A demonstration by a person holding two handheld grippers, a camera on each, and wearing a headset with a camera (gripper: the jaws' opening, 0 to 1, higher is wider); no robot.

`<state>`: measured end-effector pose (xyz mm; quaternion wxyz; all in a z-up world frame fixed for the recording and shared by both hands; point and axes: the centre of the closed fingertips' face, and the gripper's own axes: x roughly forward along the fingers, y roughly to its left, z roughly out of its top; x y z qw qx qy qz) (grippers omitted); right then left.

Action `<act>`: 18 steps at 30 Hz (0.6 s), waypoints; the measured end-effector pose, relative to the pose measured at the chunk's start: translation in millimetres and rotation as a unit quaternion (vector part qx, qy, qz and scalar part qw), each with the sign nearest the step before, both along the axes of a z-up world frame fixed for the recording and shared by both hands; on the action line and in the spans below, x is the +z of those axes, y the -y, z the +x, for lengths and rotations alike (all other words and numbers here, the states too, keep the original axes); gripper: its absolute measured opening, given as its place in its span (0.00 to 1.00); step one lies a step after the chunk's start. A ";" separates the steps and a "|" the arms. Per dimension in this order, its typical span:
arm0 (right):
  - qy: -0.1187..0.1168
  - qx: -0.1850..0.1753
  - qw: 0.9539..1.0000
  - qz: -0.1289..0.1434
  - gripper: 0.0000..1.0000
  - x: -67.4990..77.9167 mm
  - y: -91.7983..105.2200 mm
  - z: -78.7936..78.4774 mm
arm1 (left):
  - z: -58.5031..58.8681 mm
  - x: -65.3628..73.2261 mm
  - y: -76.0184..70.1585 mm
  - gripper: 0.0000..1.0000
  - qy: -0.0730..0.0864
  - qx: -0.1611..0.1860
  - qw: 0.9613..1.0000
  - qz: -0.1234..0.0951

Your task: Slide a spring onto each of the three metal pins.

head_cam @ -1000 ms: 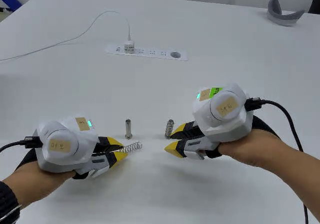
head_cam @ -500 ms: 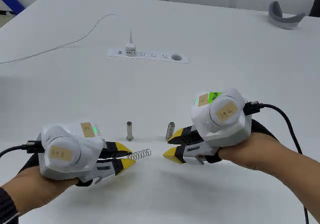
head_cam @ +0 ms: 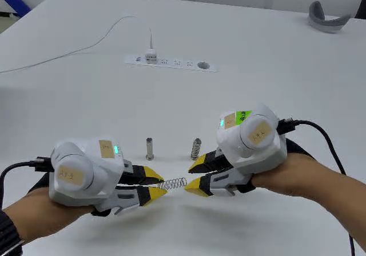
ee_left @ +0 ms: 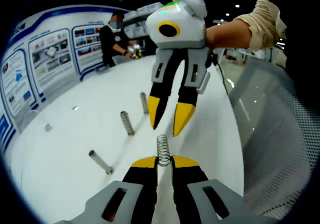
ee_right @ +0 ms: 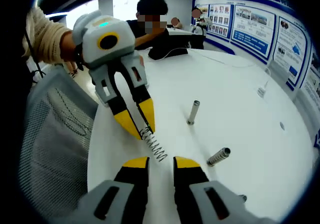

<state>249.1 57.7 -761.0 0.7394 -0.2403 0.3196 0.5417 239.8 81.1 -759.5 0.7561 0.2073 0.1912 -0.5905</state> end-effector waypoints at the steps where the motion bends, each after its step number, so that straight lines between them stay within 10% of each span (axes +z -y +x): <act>1: -0.001 0.002 1.000 -0.002 0.20 -0.9 0.0 -0.6 | -1.7 0.4 0.8 0.09 -0.002 -0.003 1.000 -0.001; 18: -0.010 0.044 0.999 -0.021 0.16 -12.5 0.2 -15.5 | -16.1 9.0 13.1 0.09 -0.016 -0.036 0.999 -0.016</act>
